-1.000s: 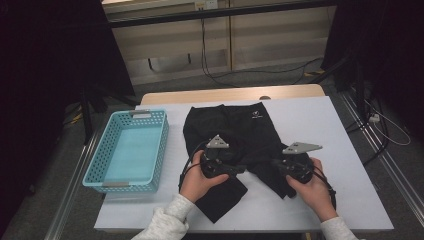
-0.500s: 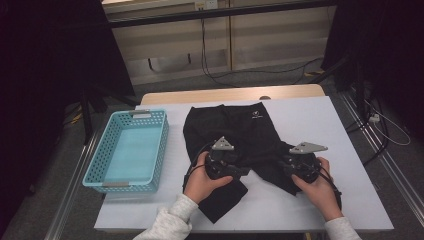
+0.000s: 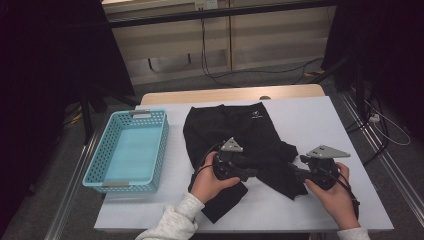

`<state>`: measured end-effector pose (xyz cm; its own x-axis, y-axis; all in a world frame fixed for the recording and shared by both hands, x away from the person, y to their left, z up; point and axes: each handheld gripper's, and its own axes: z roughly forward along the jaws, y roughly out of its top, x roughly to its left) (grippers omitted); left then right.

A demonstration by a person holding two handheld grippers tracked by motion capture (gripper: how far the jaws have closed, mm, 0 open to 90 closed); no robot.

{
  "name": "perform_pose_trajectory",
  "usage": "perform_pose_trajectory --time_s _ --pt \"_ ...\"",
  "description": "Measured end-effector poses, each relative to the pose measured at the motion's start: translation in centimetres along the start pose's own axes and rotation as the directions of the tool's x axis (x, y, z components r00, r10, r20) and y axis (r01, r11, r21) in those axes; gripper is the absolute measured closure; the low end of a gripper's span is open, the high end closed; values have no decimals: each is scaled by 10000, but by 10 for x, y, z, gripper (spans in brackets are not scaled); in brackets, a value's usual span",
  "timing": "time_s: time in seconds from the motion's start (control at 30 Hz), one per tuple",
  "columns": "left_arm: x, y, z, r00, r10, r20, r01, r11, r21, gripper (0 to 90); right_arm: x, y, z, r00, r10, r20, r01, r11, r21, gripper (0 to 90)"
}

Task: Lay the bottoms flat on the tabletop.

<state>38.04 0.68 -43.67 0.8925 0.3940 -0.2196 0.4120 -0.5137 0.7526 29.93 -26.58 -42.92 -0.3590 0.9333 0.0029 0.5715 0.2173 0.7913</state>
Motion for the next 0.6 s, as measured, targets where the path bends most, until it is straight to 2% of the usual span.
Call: perform_pose_trajectory --time_s 0.13,0.3,0.37,0.4,0.47,0.5,0.53,0.6 --pt "-7 1 14 9995 302 116 -303 9995 87 411 -6 -5 -4 9996 193 206 -192 9998 -36 430" --pt "-10 2 27 9983 552 -177 -550 9984 118 440 -10 -11 -7 9987 394 315 -395 9992 23 403" --pt "-12 3 31 9987 512 -6 -512 9985 192 518 -12 -12 -8 9983 442 384 -442 9990 1 389" --pt "-13 3 34 9982 605 -52 -605 9981 135 521 -12 -13 -9 9981 465 399 -466 9989 19 381" --pt "-15 1 39 9955 911 -256 -901 9952 369 532 -14 -15 -10 9976 487 483 -488 9988 9 360" --pt "-16 0 41 9955 902 -288 -891 9953 383 536 -15 -15 -10 9973 536 494 -538 9985 38 358" --pt "-16 0 42 9970 761 -134 -754 9961 453 586 -16 -16 -11 9971 555 525 -557 9984 33 357" --pt "-18 0 44 9955 931 -174 -921 9943 538 626 -17 -17 -11 9965 589 589 -594 9982 56 350"
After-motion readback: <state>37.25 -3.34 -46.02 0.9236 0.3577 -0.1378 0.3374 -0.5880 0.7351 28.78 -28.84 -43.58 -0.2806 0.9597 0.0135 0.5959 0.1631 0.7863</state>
